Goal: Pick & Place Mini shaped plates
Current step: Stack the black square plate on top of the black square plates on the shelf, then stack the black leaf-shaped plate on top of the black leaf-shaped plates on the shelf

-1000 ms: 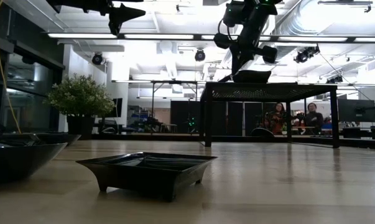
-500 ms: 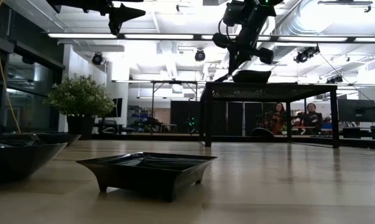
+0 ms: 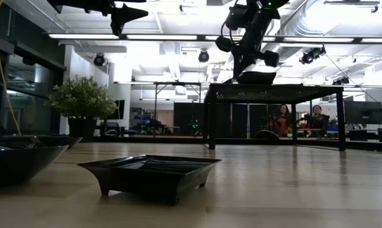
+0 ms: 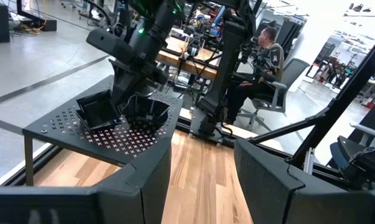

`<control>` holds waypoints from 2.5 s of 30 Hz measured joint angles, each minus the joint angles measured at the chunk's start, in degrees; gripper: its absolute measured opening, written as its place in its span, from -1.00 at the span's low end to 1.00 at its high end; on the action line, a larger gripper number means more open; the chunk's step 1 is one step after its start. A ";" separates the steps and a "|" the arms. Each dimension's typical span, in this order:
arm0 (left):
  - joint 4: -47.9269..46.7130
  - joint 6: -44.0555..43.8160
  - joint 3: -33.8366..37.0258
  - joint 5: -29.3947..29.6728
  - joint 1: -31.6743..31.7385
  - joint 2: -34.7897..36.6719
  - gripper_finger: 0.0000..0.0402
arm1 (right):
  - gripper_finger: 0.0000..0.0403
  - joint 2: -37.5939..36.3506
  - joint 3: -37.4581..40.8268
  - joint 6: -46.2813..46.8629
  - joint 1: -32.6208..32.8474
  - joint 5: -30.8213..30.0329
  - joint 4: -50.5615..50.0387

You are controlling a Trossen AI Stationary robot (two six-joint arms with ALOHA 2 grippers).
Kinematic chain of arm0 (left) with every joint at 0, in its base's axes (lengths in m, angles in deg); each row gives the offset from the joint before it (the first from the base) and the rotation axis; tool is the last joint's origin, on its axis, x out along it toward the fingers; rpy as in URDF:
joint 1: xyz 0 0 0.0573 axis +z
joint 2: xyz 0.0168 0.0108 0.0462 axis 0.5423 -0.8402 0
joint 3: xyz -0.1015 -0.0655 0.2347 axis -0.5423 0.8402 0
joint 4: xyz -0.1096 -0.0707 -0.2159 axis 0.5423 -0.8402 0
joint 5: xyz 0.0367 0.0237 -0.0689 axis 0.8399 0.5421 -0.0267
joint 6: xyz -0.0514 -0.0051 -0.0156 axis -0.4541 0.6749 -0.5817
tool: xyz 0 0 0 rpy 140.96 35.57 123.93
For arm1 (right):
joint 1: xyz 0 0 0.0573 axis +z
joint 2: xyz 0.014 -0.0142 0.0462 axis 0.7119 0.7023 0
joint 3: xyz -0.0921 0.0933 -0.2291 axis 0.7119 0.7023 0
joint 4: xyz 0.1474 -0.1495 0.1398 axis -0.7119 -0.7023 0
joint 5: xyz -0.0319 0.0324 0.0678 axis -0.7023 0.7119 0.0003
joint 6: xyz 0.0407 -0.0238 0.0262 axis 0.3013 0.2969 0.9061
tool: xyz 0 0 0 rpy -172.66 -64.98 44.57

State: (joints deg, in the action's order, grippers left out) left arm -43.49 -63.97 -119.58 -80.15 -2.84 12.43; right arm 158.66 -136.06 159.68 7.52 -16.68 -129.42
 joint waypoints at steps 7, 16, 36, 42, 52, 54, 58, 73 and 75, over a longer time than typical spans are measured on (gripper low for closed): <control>0.00 -0.01 0.00 -0.04 0.00 0.00 -0.13 | -1.00 -0.07 0.00 0.08 0.00 -0.97 0.03; -0.02 -0.01 0.00 -0.08 0.00 0.00 -0.13 | -1.00 -0.07 0.00 -0.49 0.00 -0.94 0.03; -0.04 -0.44 0.00 -0.35 0.00 0.00 -0.13 | -1.00 -0.11 0.00 -3.08 0.02 0.24 -0.10; -0.02 -0.44 0.00 -0.29 0.00 0.00 -0.13 | -0.94 -0.13 0.02 -3.53 0.02 0.33 -0.08; -0.02 -0.44 0.00 -0.26 0.00 0.00 -0.13 | -0.49 -0.13 0.02 -2.78 0.02 -0.27 0.08; -0.02 -0.46 0.00 -0.40 0.00 0.00 -0.13 | -0.44 -0.13 0.02 -3.53 0.02 -0.13 0.13; -0.02 -0.47 0.00 -0.70 -0.01 0.00 -0.13 | -0.37 -0.65 0.02 -6.42 -0.07 0.62 1.26; -0.05 -1.94 0.00 -0.79 0.00 0.00 -0.13 | -0.36 -8.30 0.02 -18.98 -1.17 -1.87 4.59; -0.24 -1.95 0.00 -0.79 0.00 0.00 -0.13 | -0.36 -9.80 0.02 -19.72 -1.16 -2.89 4.31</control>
State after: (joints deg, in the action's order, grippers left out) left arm -43.73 -65.92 -119.58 -80.94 -2.84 12.43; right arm 148.86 -136.04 139.96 6.37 -19.57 -125.11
